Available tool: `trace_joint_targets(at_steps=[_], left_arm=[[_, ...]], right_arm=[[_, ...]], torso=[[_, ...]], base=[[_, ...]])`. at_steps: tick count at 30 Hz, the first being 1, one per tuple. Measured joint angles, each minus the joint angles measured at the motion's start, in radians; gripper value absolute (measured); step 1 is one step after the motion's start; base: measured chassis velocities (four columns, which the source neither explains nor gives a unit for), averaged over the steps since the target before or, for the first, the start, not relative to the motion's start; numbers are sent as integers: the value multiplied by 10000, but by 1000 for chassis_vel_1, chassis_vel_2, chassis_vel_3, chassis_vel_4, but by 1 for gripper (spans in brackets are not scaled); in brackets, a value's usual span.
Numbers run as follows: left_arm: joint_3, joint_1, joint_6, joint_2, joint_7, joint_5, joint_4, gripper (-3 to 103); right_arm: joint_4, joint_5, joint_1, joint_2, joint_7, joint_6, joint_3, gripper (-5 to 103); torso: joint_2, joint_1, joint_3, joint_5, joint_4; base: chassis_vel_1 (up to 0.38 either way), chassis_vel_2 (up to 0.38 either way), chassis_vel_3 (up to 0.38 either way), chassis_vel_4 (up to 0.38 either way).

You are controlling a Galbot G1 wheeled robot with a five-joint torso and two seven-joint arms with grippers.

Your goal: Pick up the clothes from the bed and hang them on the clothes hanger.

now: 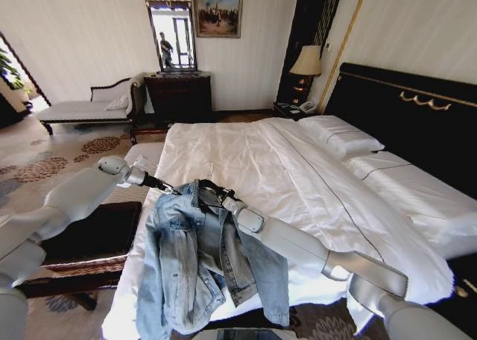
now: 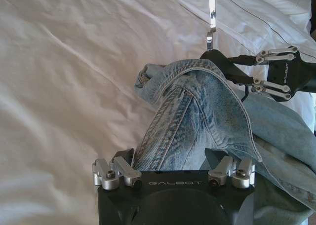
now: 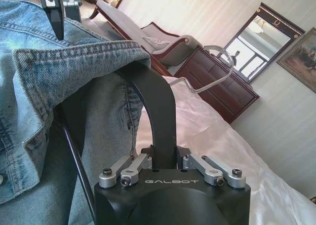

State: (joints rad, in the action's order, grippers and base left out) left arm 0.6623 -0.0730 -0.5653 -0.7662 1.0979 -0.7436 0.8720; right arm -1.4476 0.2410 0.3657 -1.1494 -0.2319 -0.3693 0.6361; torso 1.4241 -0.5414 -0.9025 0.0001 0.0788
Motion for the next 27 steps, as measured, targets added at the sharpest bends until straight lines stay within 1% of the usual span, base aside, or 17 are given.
trace_joint_targets(at_steps=[1,2,3,4,5,6,7,11,12,13,14,15,18,27], left_arm=[[5,49,17,5,16,0,14,81],[6,121,32,28,32,0,56,76],[6,121,32,28,32,0,56,76],[2,209,53,75,40,0,127,70],[-8,250,63,93,39,1,150,70],[-44,320,78,116,39,3,184,65],[-44,320,78,116,39,3,184,65],[-122,395,92,192,106,2,239,43],[-122,395,92,192,106,2,239,43],[-129,398,93,230,192,-29,277,38],[-130,407,95,262,267,-69,327,38],[-130,433,97,295,335,-109,386,34],[-196,517,97,347,352,-137,458,30],[-561,778,6,616,222,-333,805,30]], right_arm=[[-17,-5,14,24,4,22,14,21],[-36,-14,41,62,15,64,26,21],[-36,-14,41,62,15,64,26,21],[-54,-32,75,100,30,109,40,21],[-54,-42,92,109,39,135,45,21],[-54,-56,115,110,51,179,51,21],[-54,-56,115,110,51,179,51,21],[-53,-79,141,63,56,227,82,21],[-53,-79,141,63,56,227,82,21],[-53,-80,141,37,56,236,101,21],[-45,-80,137,20,49,236,109,21],[-22,-81,129,-6,37,236,116,21],[2,-82,127,-50,29,234,139,21],[36,-83,99,-223,22,238,222,21]], torso=[[0,0,0,0,-1],[0,0,0,-1,-2],[0,0,0,-1,-2],[0,-1,-1,-1,-1],[0,-1,-1,-1,-1],[0,-1,0,-1,-1],[0,-1,0,-1,-1],[0,0,0,-1,-1],[0,0,0,-1,-1],[0,-1,0,0,-2],[0,-1,0,-1,-2],[0,-1,0,-1,-1],[1,0,0,-1,1],[0,0,0,-2,-1]], base=[[0,0,0,0],[0,0,0,0],[0,0,0,0],[0,0,0,0],[0,0,0,0],[0,0,0,0],[0,0,0,0],[0,0,0,0],[0,0,0,0],[0,0,0,0],[0,0,0,0],[0,0,0,0],[0,0,0,0],[0,0,0,0]])
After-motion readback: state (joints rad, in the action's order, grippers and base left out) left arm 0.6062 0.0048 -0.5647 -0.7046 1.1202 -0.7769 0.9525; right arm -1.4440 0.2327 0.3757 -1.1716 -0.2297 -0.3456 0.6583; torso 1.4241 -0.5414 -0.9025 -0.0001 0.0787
